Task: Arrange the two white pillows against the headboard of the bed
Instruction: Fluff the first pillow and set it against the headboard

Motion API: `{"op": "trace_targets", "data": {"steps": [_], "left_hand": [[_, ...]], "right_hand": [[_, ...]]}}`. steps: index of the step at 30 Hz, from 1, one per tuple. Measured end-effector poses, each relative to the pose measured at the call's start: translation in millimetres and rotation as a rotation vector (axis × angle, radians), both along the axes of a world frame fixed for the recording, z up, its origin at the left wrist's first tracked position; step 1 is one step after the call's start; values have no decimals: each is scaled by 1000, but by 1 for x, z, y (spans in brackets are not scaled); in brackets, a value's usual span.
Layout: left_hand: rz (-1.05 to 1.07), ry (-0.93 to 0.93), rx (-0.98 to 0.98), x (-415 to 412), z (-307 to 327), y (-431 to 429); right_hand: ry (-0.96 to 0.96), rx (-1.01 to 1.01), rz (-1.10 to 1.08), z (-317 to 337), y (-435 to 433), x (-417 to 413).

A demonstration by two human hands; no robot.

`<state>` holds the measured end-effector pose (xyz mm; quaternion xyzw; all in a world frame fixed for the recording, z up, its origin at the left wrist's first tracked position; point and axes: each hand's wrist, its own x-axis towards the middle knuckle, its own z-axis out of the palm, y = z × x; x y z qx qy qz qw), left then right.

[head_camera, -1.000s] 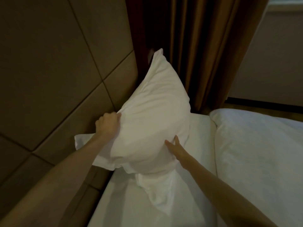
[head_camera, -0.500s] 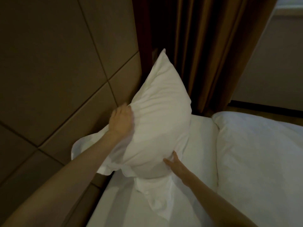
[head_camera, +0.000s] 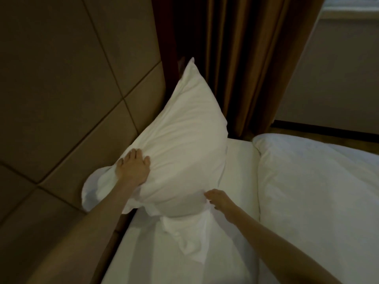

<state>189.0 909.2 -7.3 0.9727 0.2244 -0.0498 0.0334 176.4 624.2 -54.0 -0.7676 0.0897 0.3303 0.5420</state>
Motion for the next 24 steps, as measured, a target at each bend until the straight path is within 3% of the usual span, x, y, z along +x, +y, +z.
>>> {"op": "trace_targets", "data": {"steps": [4,8,15,19,24], "left_hand": [[-52,-54,153,-33,22,1],[-33,-160,51,-50,53,-2],[53,-317,-520,-86,121,-39],[242,-365,-985,-112,157,-69],[252,-405,-1206,-166,199,-114]], "right_hand": [[-1,48,-28,32,0,-11],[-32,45,-39,73,-7,-23],[-76,83,-106,146,-42,-65],[-126,139,-158,188,-67,-98],[-179,167,-201,239,-106,-155]]}}
